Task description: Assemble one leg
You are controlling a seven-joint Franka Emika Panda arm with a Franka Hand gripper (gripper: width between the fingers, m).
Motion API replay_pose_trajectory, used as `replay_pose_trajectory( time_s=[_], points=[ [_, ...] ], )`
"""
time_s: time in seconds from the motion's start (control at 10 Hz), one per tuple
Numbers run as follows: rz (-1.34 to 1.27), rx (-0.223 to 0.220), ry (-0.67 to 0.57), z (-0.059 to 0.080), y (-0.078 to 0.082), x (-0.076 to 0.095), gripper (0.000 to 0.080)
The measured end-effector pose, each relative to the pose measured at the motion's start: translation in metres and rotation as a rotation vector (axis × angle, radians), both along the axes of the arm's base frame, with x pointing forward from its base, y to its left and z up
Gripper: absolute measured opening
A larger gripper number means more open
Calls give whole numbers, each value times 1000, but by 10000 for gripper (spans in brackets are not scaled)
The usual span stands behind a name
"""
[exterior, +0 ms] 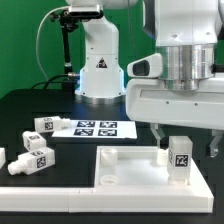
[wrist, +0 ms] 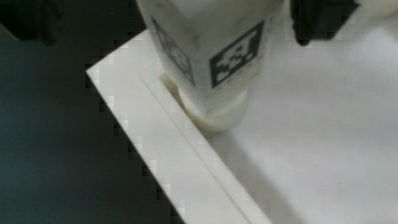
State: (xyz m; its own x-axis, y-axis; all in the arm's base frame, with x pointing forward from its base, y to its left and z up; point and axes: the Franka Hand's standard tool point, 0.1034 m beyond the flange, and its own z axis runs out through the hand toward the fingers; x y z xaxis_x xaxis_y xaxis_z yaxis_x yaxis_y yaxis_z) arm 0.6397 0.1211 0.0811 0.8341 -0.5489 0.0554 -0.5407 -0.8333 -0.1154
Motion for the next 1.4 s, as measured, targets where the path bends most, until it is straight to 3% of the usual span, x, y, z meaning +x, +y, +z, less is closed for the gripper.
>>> replay_pose_trajectory(
  time_s=[0.1,0.2,0.4,0.5,0.6,0.7,0.8,1.1,1.3,1.4],
  points=[
    [100,-18,-7,0,-2,0,648],
    [346,-72,-18,0,-7,1,648],
    [363,-79,-17,0,-8,1,648],
    [366,-80,-17,0,-8,1,534],
    [357,-78,-17,0,-8,1,534],
    [258,-66,-12,0,-7,1,333],
    [215,-62,-10,0,-8,1,286],
    [-263,-15,15,-1,-10,0,286],
    [-641,66,56,-2,-11,-1,286],
    [-698,82,63,-2,-12,-1,286]
  ],
)
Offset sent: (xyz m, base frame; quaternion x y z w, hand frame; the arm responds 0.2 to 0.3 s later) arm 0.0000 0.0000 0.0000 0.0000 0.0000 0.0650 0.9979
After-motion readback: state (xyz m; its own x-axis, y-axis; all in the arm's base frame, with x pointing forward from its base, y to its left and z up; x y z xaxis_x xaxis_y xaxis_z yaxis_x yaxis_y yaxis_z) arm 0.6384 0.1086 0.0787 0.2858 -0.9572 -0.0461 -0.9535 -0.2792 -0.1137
